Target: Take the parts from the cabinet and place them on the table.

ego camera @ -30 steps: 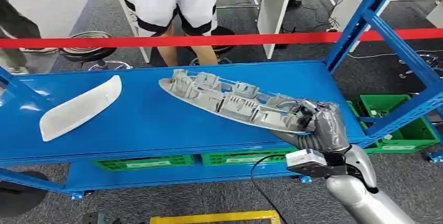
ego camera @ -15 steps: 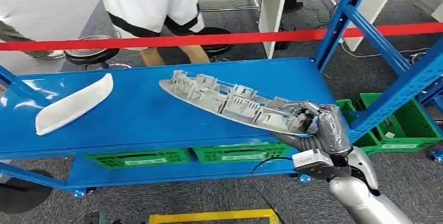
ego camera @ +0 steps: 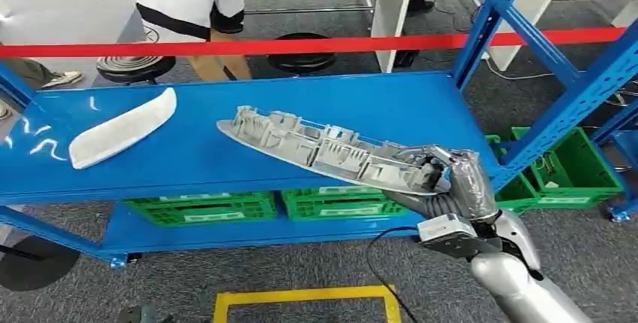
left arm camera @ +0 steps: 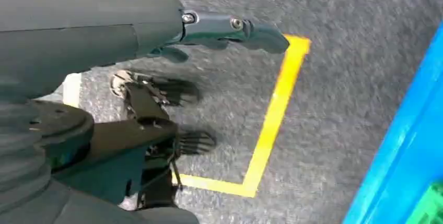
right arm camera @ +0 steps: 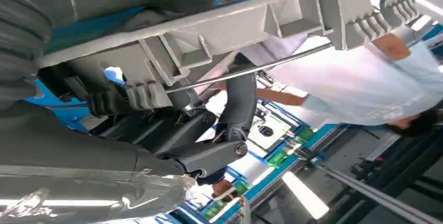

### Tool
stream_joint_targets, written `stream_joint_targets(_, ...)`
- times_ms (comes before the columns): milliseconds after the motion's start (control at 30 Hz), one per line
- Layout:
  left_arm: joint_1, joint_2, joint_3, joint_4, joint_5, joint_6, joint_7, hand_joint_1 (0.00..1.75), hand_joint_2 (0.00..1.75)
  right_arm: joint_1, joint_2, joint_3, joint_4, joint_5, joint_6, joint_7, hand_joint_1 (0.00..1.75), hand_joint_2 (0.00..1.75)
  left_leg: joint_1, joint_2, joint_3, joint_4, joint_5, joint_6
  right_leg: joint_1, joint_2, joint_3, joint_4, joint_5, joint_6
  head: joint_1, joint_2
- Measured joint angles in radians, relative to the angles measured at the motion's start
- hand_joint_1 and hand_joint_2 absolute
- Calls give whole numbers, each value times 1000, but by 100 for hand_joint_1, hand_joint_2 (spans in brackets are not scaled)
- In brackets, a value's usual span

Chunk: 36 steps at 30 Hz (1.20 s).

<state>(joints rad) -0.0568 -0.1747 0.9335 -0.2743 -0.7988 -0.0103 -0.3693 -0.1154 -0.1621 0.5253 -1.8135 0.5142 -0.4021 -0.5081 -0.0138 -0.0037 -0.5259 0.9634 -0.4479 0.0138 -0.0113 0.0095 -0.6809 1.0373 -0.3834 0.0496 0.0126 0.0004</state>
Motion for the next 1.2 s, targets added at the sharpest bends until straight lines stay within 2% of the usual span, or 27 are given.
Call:
stream_joint_targets(67, 0, -1, 0, 0, 0, 0, 0, 0, 175, 0, 0, -3, 0, -1, 4, -1, 175, 175, 0, 0, -24, 0, 20, 8, -1, -2, -36, 131, -122, 7, 3, 0)
stream_joint_targets(100, 0, -2, 0, 0, 0, 0, 0, 0, 175, 0, 1, -3, 0, -2, 5, -1, 175, 175, 0, 1, -37, 1, 30, 8, 0, -2, -54, 209, -167, 9, 2, 0)
stream_joint_targets(133, 0, -2, 0, 0, 0, 0, 0, 0, 175, 0, 1, -3, 0, -2, 5, -2, 175, 175, 0, 1, -51, 2, 41, 8, 0, -2, -64, 275, -189, 11, 3, 0)
stream_joint_targets(167, 1, -2, 0, 0, 0, 0, 0, 0, 175, 1, 1, -3, 0, -2, 5, -2, 175, 175, -1, 2, -64, 2, 51, 7, 0, -2, -56, 298, -178, 12, 3, 0)
stream_joint_targets(233, 1, -2, 0, 0, 0, 0, 0, 0, 175, 1, 1, -4, 0, -2, 5, -2, 175, 175, 0, 2, -89, 4, 71, 3, -1, -2, 19, 226, -107, 11, 3, 0)
stream_joint_targets(267, 1, -2, 0, 0, 0, 0, 0, 0, 175, 0, 1, -5, 0, -2, 5, -2, 175, 175, 1, 2, -100, 5, 81, -1, -1, -3, 90, 130, -79, 12, 3, 0)
stream_joint_targets(333, 1, 0, 0, 0, 0, 0, 0, 0, 175, -2, 2, -5, 0, -1, 5, -2, 175, 175, -5, 0, -114, 11, 96, -11, 0, -2, 195, -35, -131, 15, 5, 0)
stream_joint_targets(367, 1, 0, 0, 0, 0, 0, 0, 0, 175, 1, 2, -5, 0, -2, 5, -2, 175, 175, -6, 0, -110, 8, 106, -15, 2, 3, 183, -19, -119, -1, -1, 0)
stream_joint_targets(433, 1, 0, 0, 0, 0, 0, 0, 0, 175, 1, 3, -5, 0, -2, 6, -3, 175, 175, -3, -1, -115, 7, 122, -25, 4, 4, 169, -18, -115, -12, 2, 0)
stream_joint_targets(467, 3, 0, 0, 0, 0, 0, 0, 0, 175, 1, 3, -6, 0, -2, 6, -2, 175, 175, -4, -3, -119, 6, 130, -30, 1, 2, 158, -22, -104, -25, 1, 0)
stream_joint_targets(500, 6, 1, 0, 0, 0, 0, 0, 0, 175, -2, 3, -6, 0, -2, 6, -2, 175, 175, -1, -3, -131, 16, 99, -38, -2, 0, 151, -22, -92, -37, 2, 0)
stream_joint_targets(533, 6, 0, 0, 0, 0, 0, 0, 0, 175, -2, 5, -6, -1, -2, 6, -3, 175, 175, 0, -3, -146, 57, 40, -45, -2, 0, 138, -22, -79, -45, -5, 0)
stream_joint_targets(600, 3, 0, 0, 0, 0, 0, 0, 0, 175, -1, 5, -8, -1, -2, 6, -2, 175, 175, 5, -3, -193, 215, -77, -55, -2, 0, 105, -20, -53, -46, -7, 0)
stream_joint_targets(633, 3, 0, 0, 0, 0, 0, 0, 0, 175, -1, 5, -8, -1, -1, 6, -2, 175, 175, 6, -2, -210, 290, -109, -57, -1, 0, 89, -20, -42, -45, -7, 0)
stream_joint_targets(667, 3, 0, 0, 0, 0, 0, 0, 0, 175, 0, 5, -8, -1, -2, 6, -2, 175, 175, 6, -2, -212, 335, -112, -58, -1, 0, 74, -19, -31, -44, -7, 0)
stream_joint_targets(733, 3, 0, 0, 0, 0, 0, 0, 0, 175, 0, 5, -8, -1, -2, 6, -2, 175, 175, 6, -2, -159, 298, -53, -54, -1, -1, 45, -19, -7, -42, -7, 0)
stream_joint_targets(767, 2, 0, 0, 0, 0, 0, 0, 0, 175, 0, 6, -8, -1, -2, 6, -2, 175, 175, 6, -3, -102, 225, -21, -50, -1, -1, 31, -19, 4, -39, -7, 0)
stream_joint_targets(800, 0, 0, 0, 0, 0, 0, 0, 0, 175, 0, 6, -8, -1, -2, 6, -2, 175, 175, 6, -3, -32, 135, -12, -45, -1, 0, 21, -19, 16, -36, -7, 0)
stream_joint_targets(833, -3, 0, 0, 0, 0, 0, 0, 0, 175, 1, 6, -8, -2, -2, 6, -2, 175, 175, 4, -3, 34, 50, -40, -40, 2, 0, 13, -19, 24, -30, -7, 0)
stream_joint_targets(867, -6, 0, 0, 0, 0, 0, 0, 0, 175, -1, 6, -10, -2, -2, 6, -2, 175, 175, 3, -4, 55, -10, -56, -33, 3, 0, 6, -17, 35, -25, -6, 0)
stream_joint_targets(967, -3, 0, 0, 0, 0, 0, 0, 0, 175, 0, 7, -10, -2, -2, 6, -3, 175, 175, -2, -4, 30, -1, -28, -10, -1, 0, 5, -40, 74, -5, -8, 0)
stream_joint_targets(1000, -2, -2, 0, 0, 0, 0, 0, 0, 175, 2, 7, -10, -2, -2, 6, -2, 175, 175, 4, -1, 25, -6, -15, -2, -1, 1, 0, -37, 68, -1, -11, 0)
stream_joint_targets(1033, -1, -2, 0, 0, 0, 0, 0, 0, 175, 3, 7, -12, -2, -2, 6, -2, 175, 175, 4, 2, 12, -6, -3, 7, -2, -2, -18, -10, 12, 4, -3, 0)
stream_joint_targets(1100, -1, -2, 0, 0, 0, 0, 0, 0, 175, 2, 7, -12, -2, -2, 6, -2, 175, 175, 3, 2, -17, -4, 23, 13, -1, -2, -58, 143, -117, 12, -3, 0)
stream_joint_targets(1133, -1, -2, 0, 0, 0, 0, 0, 0, 175, 2, 7, -12, -2, -2, 6, -3, 175, 175, 2, 2, -33, -4, 35, 14, -1, -2, -75, 223, -156, 15, -2, 0)
stream_joint_targets(1167, -1, -2, 0, 0, 0, 0, 0, 0, 175, 3, 7, -12, -2, -2, 6, -3, 175, 175, 1, 2, -48, -3, 48, 14, -1, -2, -80, 280, -167, 16, -2, 0)
stream_joint_targets(1200, -1, -2, 0, 0, 0, 0, 0, 0, 175, 3, 7, -12, -2, -2, 6, -2, 175, 175, 1, 3, -64, -2, 60, 13, -1, -2, -68, 299, -150, 15, -2, 0)
